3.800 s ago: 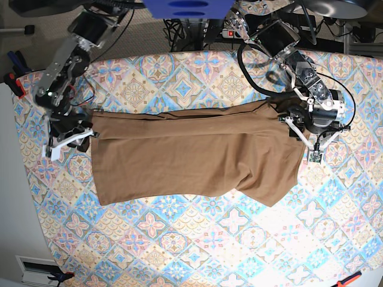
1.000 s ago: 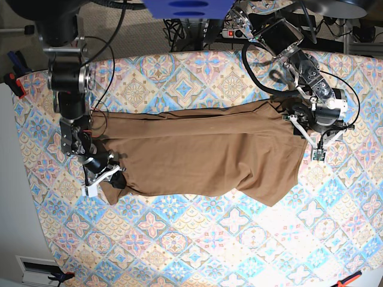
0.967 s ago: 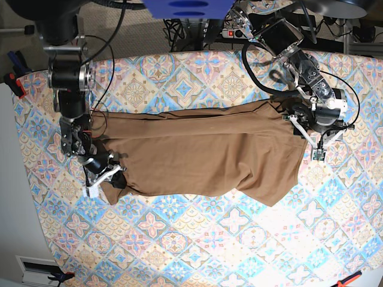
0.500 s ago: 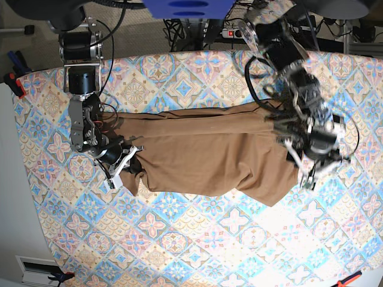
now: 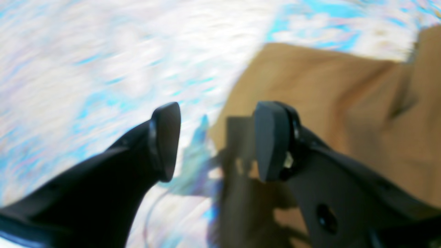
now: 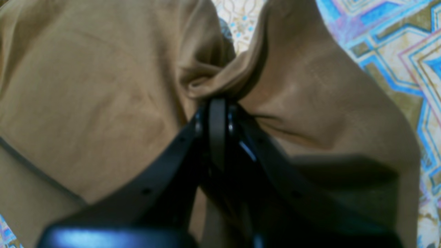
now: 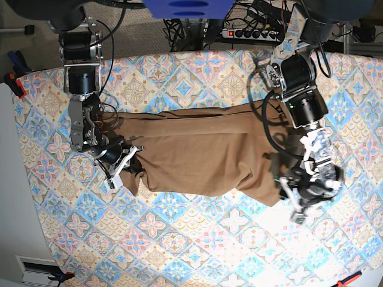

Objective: Layout the t-shirt on the table in an organized manner, then fold the t-shirt properly
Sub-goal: 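Release with the left gripper and grasp the hem corner nearest it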

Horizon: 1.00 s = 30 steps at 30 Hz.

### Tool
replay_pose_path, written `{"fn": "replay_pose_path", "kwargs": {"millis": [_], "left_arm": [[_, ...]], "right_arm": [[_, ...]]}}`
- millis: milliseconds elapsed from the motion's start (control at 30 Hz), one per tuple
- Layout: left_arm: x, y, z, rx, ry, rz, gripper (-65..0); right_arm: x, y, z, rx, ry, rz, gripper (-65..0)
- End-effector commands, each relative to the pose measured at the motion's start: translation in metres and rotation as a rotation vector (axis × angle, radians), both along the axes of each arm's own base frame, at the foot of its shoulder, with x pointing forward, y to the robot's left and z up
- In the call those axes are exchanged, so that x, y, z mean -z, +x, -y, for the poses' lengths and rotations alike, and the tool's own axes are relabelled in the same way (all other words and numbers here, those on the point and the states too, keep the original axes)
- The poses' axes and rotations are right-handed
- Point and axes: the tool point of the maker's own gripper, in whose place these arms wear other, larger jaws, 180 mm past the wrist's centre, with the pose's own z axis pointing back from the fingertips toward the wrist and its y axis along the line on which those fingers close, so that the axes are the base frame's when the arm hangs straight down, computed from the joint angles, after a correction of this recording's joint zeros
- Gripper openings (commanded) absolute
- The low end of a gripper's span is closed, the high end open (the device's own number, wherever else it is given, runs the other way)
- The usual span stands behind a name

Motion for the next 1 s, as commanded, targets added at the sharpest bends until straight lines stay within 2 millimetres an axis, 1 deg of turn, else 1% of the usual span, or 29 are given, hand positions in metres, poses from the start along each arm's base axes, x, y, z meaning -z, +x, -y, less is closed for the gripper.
{"fn": "replay_pose_path", "kwargs": {"millis": [0, 67, 167, 200, 267, 333, 433, 533, 600, 700, 733, 767, 800, 833, 867, 900, 967], "left_arm": [[-0.020, 0.016, -0.004, 0.007, -0.001, 0.064, -31.3], [-0.015, 0.024, 0.007, 0.036, -0.040, 0.084, -31.3], [-0.005, 0.033, 0.017, 0.052, -0.118, 0.110, -31.3], [-0.001, 0.034, 0.015, 0.053, -0.136, 0.117, -31.3], [0.010, 0.032, 0.006, 0.043, -0.160, 0.110, -31.3], [0.014, 0.033, 0.006, 0.041, -0.186, 0.111, -31.3], [0.028, 0.027, -0.002, 0.028, -0.208, 0.090, -31.3], [0.041, 0.023, 0.003, 0.026, -0.250, 0.083, -31.3], [0.053, 0.016, 0.001, 0.019, -0.272, 0.064, -31.8], [0.071, 0.007, 0.008, 0.012, -0.315, 0.029, -32.5], [0.074, 0.005, 0.010, 0.010, -0.320, 0.018, -34.2], [0.076, 0.003, 0.010, 0.009, -0.323, 0.013, -38.1], [0.078, 0.002, 0.011, 0.010, -0.325, 0.008, -43.8], [0.079, 0.002, 0.013, 0.010, -0.329, 0.007, -51.7], [0.078, 0.003, 0.013, 0.005, -0.336, 0.013, -61.7], [0.076, 0.004, 0.013, 0.004, -0.339, 0.018, -65.0], [0.074, 0.006, 0.013, 0.003, -0.339, 0.024, -65.0]], "right_arm": [[0.007, -0.008, -0.002, -0.038, -0.034, -0.045, -65.0], [0.007, -0.008, -0.001, -0.038, -0.035, -0.044, -65.0], [0.007, -0.008, 0.000, -0.038, -0.037, -0.045, -65.0], [0.008, -0.009, 0.000, -0.041, -0.042, -0.055, -65.0], [0.012, -0.013, 0.001, -0.046, -0.051, -0.077, -65.0], [0.012, -0.014, 0.001, -0.048, -0.053, -0.083, -65.0], [0.013, -0.014, 0.001, -0.048, -0.054, -0.084, -65.0], [0.013, -0.014, 0.001, -0.048, -0.054, -0.084, -65.0], [0.013, -0.014, 0.001, -0.048, -0.054, -0.084, -65.0], [0.013, -0.014, 0.001, -0.048, -0.054, -0.084, -65.0], [0.013, -0.014, 0.001, -0.048, -0.054, -0.084, -65.0], [0.013, -0.014, 0.001, -0.048, -0.054, -0.084, -65.0], [0.013, -0.014, 0.001, -0.048, -0.054, -0.084, -65.0], [0.013, -0.014, 0.001, -0.048, -0.054, -0.084, -65.0], [0.013, -0.014, 0.001, -0.048, -0.054, -0.084, -65.0], [0.013, -0.014, 0.001, -0.048, -0.054, -0.084, -65.0], [0.013, -0.014, 0.001, -0.048, -0.054, -0.084, -65.0]]}}
